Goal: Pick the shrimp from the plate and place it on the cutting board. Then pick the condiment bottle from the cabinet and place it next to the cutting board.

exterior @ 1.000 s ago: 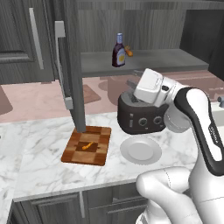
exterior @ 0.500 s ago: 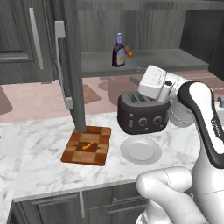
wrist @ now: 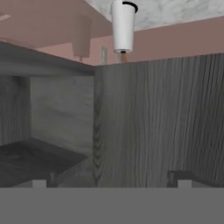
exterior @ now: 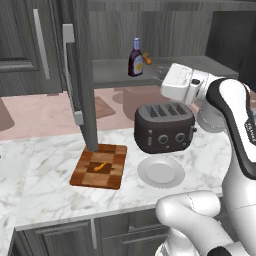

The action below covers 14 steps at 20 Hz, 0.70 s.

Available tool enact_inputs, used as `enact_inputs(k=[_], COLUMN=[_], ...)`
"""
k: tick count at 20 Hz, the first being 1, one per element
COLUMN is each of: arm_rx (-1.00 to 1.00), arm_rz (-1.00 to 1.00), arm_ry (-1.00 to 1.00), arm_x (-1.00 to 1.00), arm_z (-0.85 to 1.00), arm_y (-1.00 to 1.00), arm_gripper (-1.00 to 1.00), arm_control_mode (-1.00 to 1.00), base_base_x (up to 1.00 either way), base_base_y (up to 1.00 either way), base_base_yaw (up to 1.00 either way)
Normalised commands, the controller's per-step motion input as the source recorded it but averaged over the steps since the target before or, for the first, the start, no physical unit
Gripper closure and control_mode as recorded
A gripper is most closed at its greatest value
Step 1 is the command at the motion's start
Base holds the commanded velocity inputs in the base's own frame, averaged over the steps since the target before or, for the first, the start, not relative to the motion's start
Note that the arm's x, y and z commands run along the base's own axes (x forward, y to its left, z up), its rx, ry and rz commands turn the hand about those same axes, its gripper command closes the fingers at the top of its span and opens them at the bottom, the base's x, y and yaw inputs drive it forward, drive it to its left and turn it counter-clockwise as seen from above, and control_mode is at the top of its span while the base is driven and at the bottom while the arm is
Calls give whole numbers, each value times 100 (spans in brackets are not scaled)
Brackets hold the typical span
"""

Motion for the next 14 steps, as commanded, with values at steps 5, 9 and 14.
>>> enact_inputs(k=[5, 9, 14], arm_rx=[-6, -6, -6], arm_rz=[0, -1, -1], arm_ry=[0, 0, 0], arm_x=[2, 0, 0], arm_z=[17, 5, 0], arm_y=[0, 0, 0], arm_gripper=[-100, -100, -100], arm_control_mode=[-100, -100, -100], base_base_x=[0, 0, 0], base_base_y=[0, 0, 0], base_base_yaw=[0, 0, 0])
